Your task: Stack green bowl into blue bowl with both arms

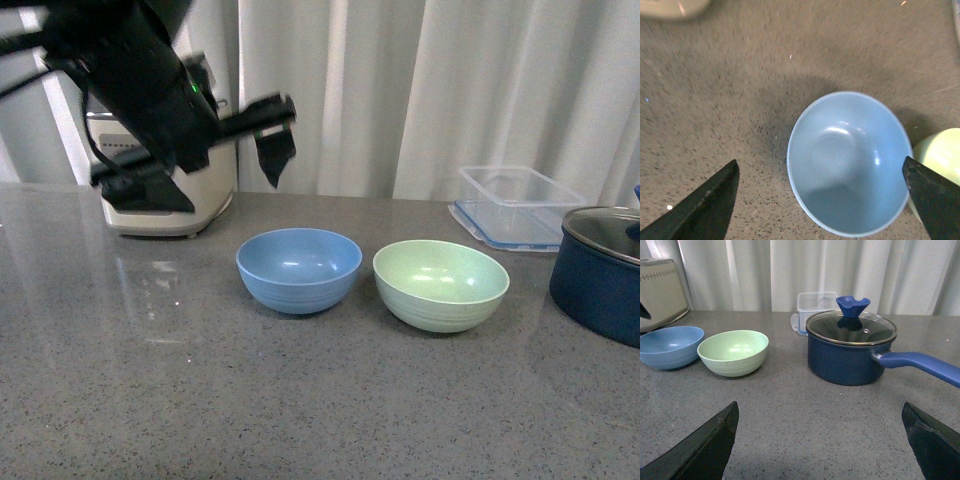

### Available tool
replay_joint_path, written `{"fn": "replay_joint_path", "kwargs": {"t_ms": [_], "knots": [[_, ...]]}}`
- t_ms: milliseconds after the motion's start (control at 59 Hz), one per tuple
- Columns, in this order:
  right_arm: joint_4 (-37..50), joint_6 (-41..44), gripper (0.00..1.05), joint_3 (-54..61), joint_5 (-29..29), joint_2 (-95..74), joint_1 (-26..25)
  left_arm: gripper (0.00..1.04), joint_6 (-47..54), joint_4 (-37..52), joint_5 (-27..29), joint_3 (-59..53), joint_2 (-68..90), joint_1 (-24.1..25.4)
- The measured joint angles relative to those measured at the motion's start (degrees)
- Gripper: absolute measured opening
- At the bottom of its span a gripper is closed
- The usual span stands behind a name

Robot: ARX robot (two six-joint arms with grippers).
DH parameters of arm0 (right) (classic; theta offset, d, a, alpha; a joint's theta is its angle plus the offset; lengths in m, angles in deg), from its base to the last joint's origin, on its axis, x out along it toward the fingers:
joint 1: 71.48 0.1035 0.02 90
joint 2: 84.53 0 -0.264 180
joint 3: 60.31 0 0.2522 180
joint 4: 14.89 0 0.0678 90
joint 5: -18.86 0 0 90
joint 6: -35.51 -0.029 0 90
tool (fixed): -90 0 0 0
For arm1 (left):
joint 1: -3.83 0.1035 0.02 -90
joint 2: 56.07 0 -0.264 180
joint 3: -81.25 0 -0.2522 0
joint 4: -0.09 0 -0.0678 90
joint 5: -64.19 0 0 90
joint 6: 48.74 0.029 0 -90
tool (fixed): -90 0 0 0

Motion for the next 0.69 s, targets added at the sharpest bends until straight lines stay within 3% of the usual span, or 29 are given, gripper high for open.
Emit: {"fn": "replay_joint_path", "kwargs": {"t_ms": [34,186,373,441,695], "knots": [[0.0,0.0,0.95,0.0,0.0,0.0,0.0,1.0,1.57,1.49,0.31,-1.77,-2.54,0.28],[0.0,0.0,0.95,0.0,0.0,0.0,0.0,0.98,10.45,12.76,3.8,-15.15,-17.55,2.54],[0.0,0.0,0.95,0.0,-0.02,0.0,0.0,0.98,19.12,31.32,1.29,-36.63,-37.2,9.03],[0.0,0.0,0.95,0.0,0.02,0.0,0.0,0.98,19.65,33.81,1.42,-40.09,-40.09,10.03],[0.0,0.0,0.95,0.02,0.0,0.0,0.0,0.53,21.79,46.34,-1.16,-59.56,-48.68,11.93]]}}
